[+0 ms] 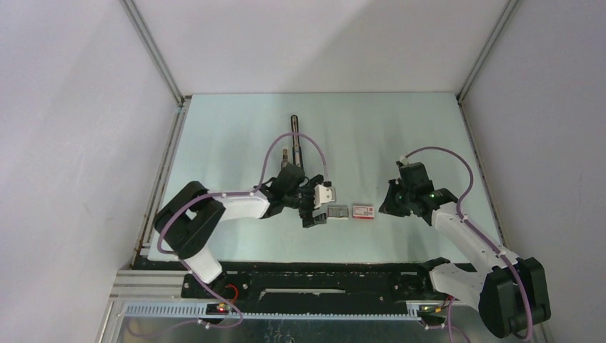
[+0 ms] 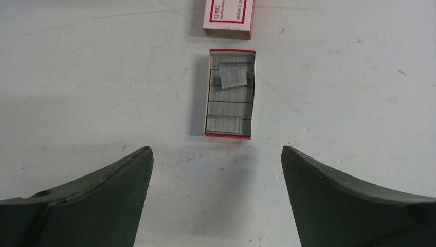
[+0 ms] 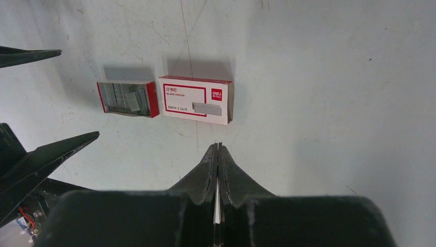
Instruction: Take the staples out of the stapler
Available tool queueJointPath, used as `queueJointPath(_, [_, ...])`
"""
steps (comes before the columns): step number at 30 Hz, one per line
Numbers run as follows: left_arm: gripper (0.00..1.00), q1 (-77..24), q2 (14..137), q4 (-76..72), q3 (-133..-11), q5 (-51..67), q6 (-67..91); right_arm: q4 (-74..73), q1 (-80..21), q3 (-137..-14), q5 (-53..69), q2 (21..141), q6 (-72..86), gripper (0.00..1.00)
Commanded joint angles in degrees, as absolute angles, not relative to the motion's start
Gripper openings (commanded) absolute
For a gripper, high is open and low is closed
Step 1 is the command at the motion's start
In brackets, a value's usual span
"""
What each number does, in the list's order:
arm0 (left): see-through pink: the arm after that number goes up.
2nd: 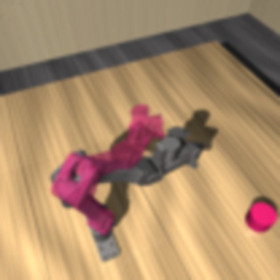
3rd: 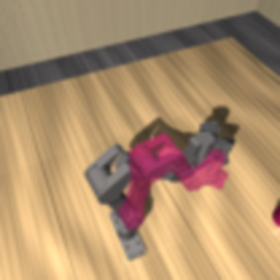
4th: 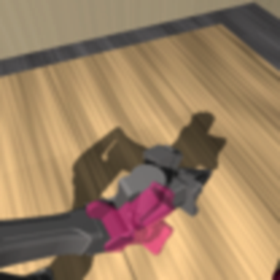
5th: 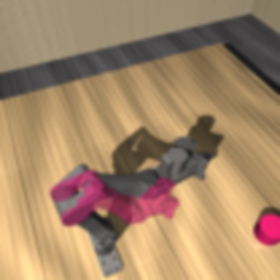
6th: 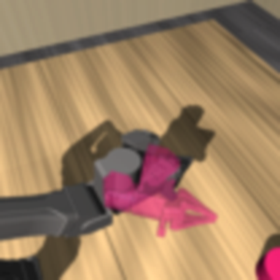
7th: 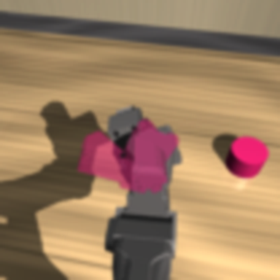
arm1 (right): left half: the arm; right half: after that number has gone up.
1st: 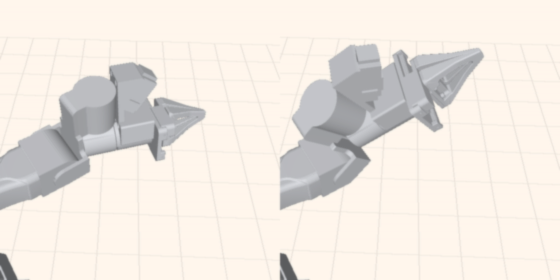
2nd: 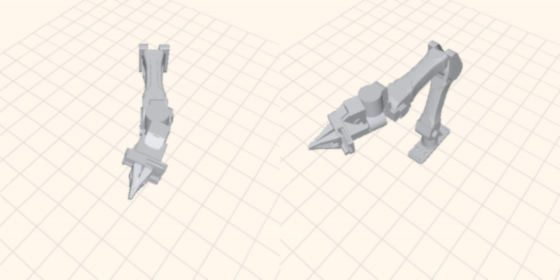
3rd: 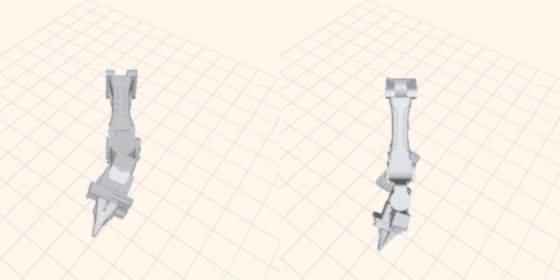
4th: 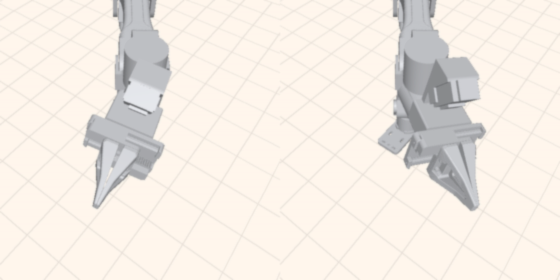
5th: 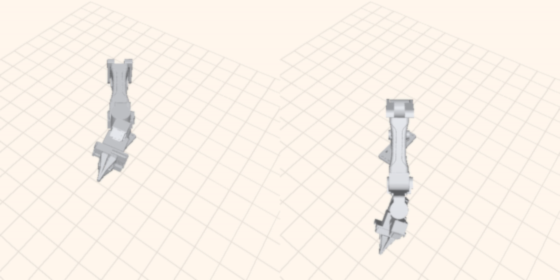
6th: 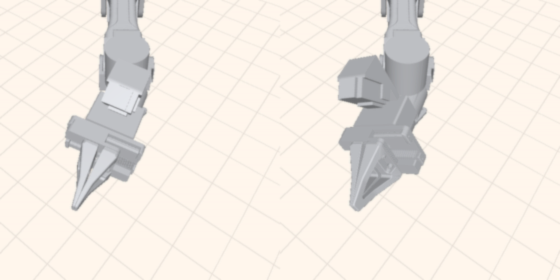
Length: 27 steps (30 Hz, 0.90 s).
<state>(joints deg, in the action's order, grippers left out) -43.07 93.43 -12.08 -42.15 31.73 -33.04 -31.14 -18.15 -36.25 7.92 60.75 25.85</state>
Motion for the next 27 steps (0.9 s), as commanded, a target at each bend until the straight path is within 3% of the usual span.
queueJointPath(1, [1.00, -43.29, 95.85, -12.12, -46.48, 33.41, -35.02, -29.98, -18.54, -36.12, 6.87, 61.16, 25.10, 0.07])
queueJointPath(17, [1.00, -43.88, 100.26, -10.94, -49.18, 35.93, -32.22, -29.39, -18.49, -35.90, 6.55, 62.31, 24.78, 0.06])
queueJointPath(27, [0.92, -44.14, 103.55, -9.42, -51.75, 36.23, -31.06, -29.67, -18.46, -35.79, 6.11, 62.00, 24.80, 0.07])
